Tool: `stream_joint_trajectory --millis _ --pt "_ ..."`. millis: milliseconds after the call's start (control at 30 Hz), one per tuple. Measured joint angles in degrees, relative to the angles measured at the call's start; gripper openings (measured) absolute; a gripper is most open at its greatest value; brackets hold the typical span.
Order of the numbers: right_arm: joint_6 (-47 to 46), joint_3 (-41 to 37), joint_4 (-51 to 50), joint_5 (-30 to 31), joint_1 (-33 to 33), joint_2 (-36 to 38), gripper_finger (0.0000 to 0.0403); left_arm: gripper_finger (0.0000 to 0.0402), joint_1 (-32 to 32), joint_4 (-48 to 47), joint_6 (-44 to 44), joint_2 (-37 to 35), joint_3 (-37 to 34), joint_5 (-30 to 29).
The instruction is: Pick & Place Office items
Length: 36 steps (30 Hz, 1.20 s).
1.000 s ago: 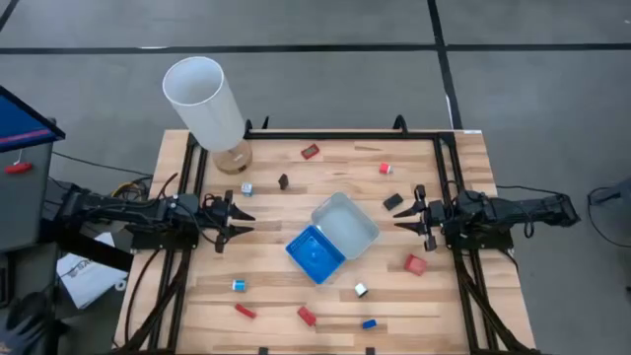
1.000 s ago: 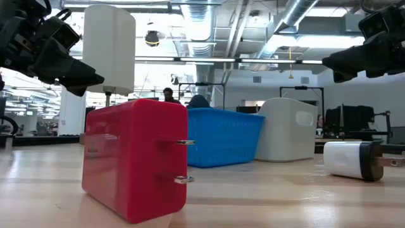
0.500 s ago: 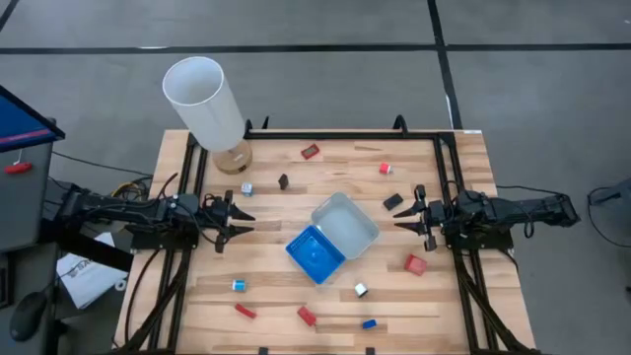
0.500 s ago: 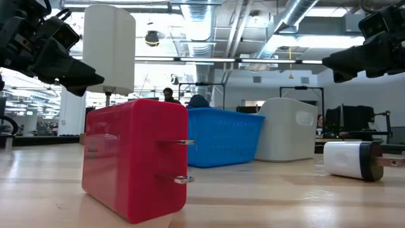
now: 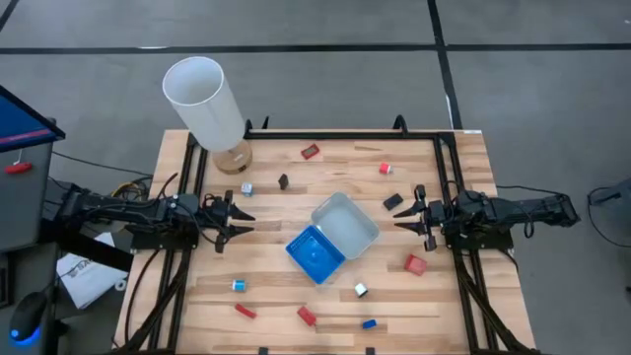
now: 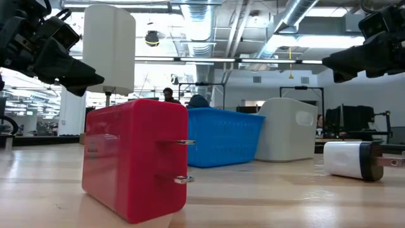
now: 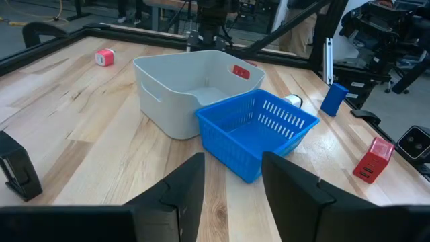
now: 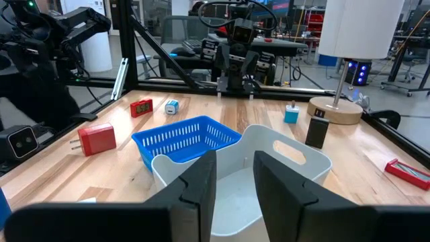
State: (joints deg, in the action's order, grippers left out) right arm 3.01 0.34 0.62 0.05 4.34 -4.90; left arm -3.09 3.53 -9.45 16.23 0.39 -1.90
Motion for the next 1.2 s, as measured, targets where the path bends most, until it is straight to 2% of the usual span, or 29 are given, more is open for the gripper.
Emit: stream_joint_trajectory --millis 167,400,700,867,1033,1200 --pt "-0.02 -0.01 -0.01 0.0 -0.01 0.0 0.0093 0.0145 0.0 0.24 0.0 0.02 0.01 -0.07" --pt "0.0 0.0 -0.01 0.0 0.01 -0.01 0.0093 0.0145 0.07 8.0 -0.56 0.0 -0.01 -0.29" --pt "-0.02 -0.02 0.01 0.0 0.01 -0.01 0.0093 0.0145 0.07 14.26 -26.4 0.02 0.01 -0.29" --pt "-0.02 -0.02 0.0 0.0 0.02 -0.01 0.0093 0.0145 0.05 18.4 -35.24 0.01 -0.01 -0.27" --pt "-0.02 0.0 0.01 0.0 0.01 -0.01 0.0093 0.0145 0.07 19.34 -37.24 0.0 0.01 -0.35" --pt "0.0 -0.02 0.13 0.02 0.01 -0.01 0.0093 0.0145 0.05 18.53 -45.96 1.72 -0.01 -4.19"
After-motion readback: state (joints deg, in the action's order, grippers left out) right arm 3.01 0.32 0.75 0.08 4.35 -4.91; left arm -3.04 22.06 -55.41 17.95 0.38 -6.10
